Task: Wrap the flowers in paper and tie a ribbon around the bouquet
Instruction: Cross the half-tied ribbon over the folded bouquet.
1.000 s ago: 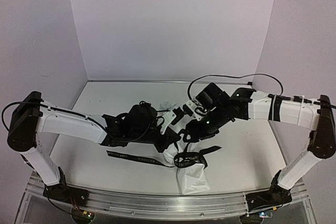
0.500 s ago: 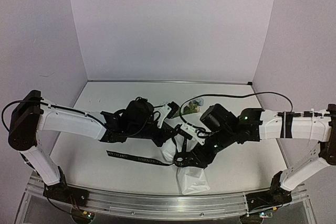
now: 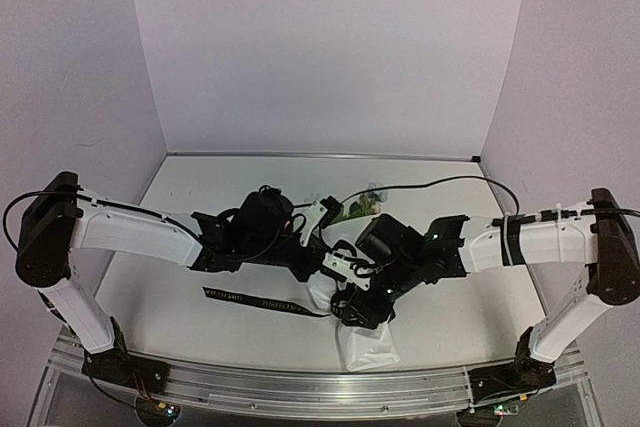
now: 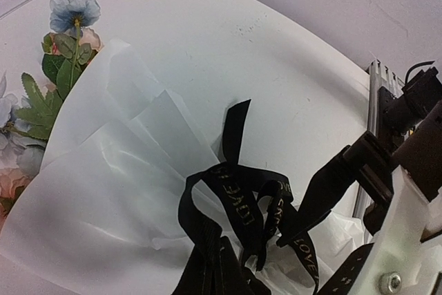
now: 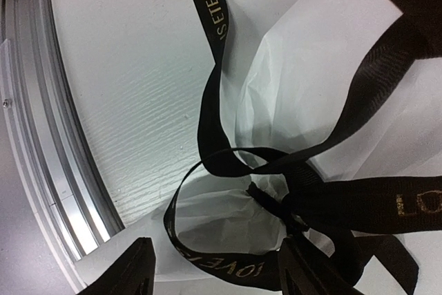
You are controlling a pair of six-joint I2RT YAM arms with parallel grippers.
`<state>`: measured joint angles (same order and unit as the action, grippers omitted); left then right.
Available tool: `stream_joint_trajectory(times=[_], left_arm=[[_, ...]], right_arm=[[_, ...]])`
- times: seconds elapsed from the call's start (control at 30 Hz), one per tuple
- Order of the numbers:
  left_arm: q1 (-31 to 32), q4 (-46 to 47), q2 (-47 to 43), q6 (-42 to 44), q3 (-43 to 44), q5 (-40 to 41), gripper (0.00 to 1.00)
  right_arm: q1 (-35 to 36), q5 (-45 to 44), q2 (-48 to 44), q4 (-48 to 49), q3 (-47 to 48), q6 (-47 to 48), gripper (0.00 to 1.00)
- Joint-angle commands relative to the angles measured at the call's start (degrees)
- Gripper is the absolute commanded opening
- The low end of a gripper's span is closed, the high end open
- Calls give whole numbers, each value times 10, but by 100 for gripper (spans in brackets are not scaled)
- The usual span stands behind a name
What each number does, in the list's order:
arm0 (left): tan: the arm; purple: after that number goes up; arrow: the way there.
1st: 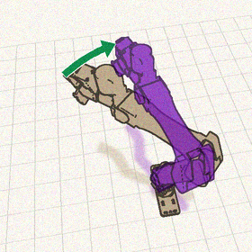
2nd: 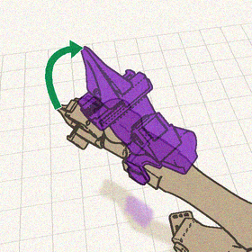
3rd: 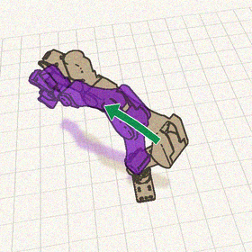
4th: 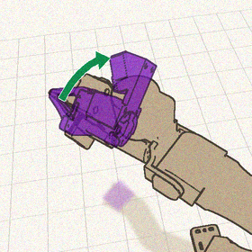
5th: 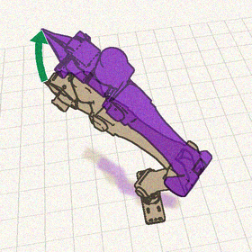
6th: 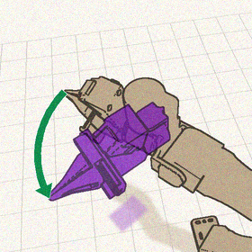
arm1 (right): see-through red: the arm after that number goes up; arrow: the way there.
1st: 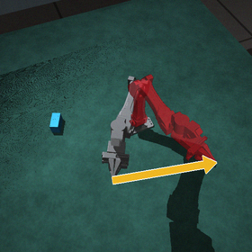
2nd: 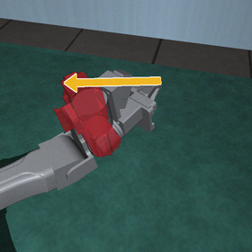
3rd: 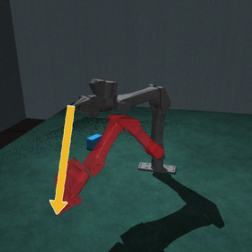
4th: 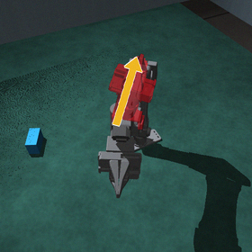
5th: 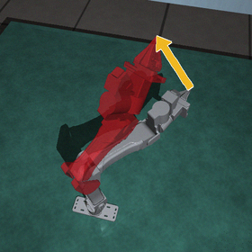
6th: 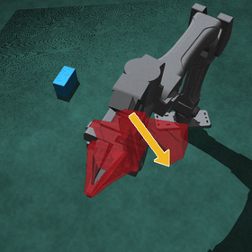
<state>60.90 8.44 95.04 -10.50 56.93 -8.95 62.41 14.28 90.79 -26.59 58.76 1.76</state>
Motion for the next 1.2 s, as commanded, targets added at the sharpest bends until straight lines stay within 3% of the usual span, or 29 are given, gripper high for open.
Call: stream_joint_trajectory(times=[0.0,0.17,0.3,0.53,0.73,0.93,1.17], left_arm=[[-4,-7,-7,4,-1,1,0],[-3,0,-13,1,-12,8,0],[-4,12,-23,-8,-28,14,0],[-4,27,-43,-18,-50,15,0],[-4,29,-45,-16,-53,-16,0],[-3,34,-53,-21,-65,-60,0],[8,12,-100,-23,-97,-76,0]], right_arm=[[10,-29,8,18,26,0,55],[10,-60,-17,11,15,-7,20],[11,-90,-48,-27,8,-1,1],[10,-140,-104,-118,-27,17,0],[9,-171,-124,-126,-90,25,0],[5,-152,-102,-88,-129,-5,0],[5,-93,-46,46,-145,-153,0]])
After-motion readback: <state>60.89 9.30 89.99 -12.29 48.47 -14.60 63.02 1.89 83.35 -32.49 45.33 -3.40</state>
